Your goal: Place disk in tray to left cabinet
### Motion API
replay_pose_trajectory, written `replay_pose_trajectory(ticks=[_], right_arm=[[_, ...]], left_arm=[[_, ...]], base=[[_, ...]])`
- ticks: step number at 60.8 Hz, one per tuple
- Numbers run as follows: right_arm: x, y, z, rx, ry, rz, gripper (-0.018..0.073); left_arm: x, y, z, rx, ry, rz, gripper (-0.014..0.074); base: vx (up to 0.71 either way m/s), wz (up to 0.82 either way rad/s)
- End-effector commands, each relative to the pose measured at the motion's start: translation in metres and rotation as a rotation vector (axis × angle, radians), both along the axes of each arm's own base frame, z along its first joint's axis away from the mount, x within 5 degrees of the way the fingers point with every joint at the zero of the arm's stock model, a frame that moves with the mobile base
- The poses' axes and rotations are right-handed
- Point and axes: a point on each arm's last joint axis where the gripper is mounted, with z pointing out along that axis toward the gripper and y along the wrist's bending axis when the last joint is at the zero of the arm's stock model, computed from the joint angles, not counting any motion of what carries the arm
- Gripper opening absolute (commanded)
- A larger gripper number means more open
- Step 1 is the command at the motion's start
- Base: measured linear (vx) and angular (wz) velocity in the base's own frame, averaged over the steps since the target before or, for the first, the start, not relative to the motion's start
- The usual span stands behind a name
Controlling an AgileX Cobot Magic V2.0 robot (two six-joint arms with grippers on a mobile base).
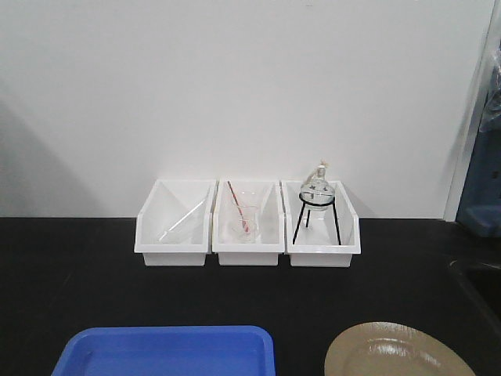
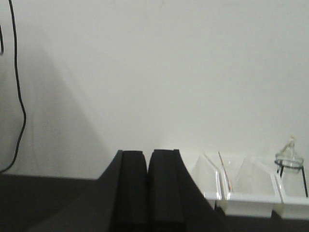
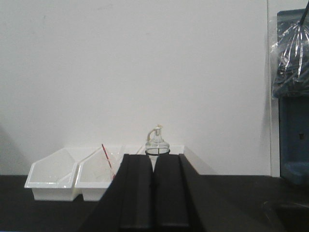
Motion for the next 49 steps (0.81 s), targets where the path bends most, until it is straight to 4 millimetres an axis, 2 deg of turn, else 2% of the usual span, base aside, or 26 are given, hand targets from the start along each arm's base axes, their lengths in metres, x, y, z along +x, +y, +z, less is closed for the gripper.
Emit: replay_pose_trajectory(ticks=[1, 9, 18, 28, 35, 43, 49], right_arm=[[0.004, 0.0, 0.025, -0.005, -0.009, -0.006, 0.0057], [0.02, 0.003, 0.034, -0.014, 0.049, -0.006, 0.0116], [0.04, 0.005, 0.028, -0.026, 0.133, -0.005, 0.023], [0.057, 0.008, 0.02, -0.037, 0.21, -0.005, 0.0433], [0.066, 0.009, 0.013, -0.046, 0.267, -0.005, 0.0531], [0.075, 0.01, 0.002, -0.012, 0.38, -0.003, 0.055], [0.077, 0.012, -0.008, 0.135, 0.499, 0.001, 0.055]], left_arm=[[-0.009, 0.0, 0.038, -0.006, -0.085, -0.008, 0.0069], [-0.002, -0.001, 0.053, 0.001, 0.0, -0.009, 0.0094], [0.016, -0.001, 0.047, 0.002, 0.106, -0.01, 0.0162], [0.031, -0.001, 0.04, 0.003, 0.204, -0.01, 0.03], [0.037, -0.001, 0.036, 0.003, 0.249, -0.011, 0.0363], [0.039, -0.001, 0.036, 0.003, 0.257, -0.011, 0.037], [0.039, -0.001, 0.036, 0.003, 0.257, -0.011, 0.037]], base=[[0.0, 0.0], [0.0, 0.0], [0.0, 0.0], [0.0, 0.0], [0.0, 0.0], [0.0, 0.0], [0.0, 0.0]])
